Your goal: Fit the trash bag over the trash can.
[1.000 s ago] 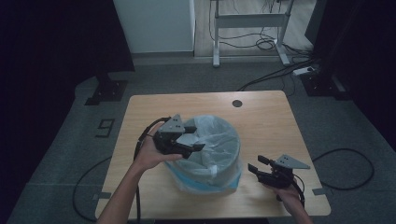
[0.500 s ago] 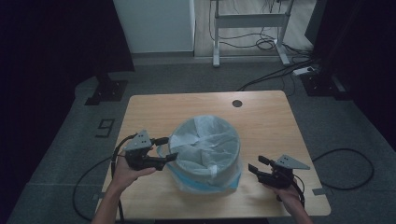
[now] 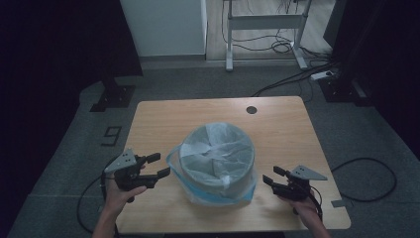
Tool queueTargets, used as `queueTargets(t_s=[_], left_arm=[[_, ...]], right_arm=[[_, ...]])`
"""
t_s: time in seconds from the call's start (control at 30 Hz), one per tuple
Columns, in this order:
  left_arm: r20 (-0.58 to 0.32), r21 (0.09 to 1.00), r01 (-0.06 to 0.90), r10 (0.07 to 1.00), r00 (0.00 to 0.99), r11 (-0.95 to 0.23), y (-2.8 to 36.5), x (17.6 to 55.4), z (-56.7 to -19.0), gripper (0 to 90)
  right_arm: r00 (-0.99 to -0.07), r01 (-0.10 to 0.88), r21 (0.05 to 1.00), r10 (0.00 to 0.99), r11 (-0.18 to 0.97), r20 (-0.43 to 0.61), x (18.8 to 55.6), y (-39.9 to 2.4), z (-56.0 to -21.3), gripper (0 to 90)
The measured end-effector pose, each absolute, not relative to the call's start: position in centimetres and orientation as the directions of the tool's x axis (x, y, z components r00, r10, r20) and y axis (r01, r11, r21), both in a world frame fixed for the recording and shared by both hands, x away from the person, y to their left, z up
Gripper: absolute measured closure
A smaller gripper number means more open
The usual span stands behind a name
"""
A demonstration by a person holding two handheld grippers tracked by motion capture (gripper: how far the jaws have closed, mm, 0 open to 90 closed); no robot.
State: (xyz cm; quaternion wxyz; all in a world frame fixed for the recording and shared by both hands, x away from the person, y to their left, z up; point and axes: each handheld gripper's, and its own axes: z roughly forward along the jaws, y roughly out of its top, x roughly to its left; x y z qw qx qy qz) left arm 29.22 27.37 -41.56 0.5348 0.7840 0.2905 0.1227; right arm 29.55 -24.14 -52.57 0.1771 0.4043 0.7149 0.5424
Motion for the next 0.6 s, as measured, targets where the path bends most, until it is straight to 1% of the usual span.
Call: queueTargets(t_s=[0.33,0.6], left_arm=[[-0.165,0.897,0.380,0.627,0.762,-0.226,29.2,28.8,-44.5,30.9],[-0.160,0.888,0.390,0.631,0.759,-0.244,29.2,28.9,-45.1,30.6]], right_arm=[[-0.601,0.389,0.918,0.777,0.079,0.188,29.6,-24.6,-52.7,35.8],[-0.600,0.391,0.917,0.777,0.080,0.188,29.6,-24.5,-52.7,35.6]])
